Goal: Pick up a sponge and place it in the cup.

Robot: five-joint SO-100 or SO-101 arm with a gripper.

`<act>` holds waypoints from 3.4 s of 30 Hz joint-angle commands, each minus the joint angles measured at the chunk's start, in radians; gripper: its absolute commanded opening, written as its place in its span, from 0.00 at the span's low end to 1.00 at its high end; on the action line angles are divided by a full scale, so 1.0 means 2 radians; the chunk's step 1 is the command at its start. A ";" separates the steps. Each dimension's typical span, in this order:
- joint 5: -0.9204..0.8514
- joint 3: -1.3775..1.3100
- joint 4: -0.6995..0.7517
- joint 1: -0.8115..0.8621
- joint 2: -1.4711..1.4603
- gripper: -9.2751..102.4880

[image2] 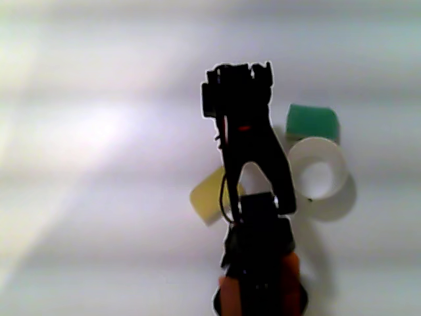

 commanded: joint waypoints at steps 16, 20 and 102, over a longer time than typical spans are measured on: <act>-0.019 0.014 -0.008 -0.035 -0.019 0.32; -0.018 0.014 -0.020 -0.041 -0.045 0.33; -0.006 0.077 0.141 0.267 0.298 0.34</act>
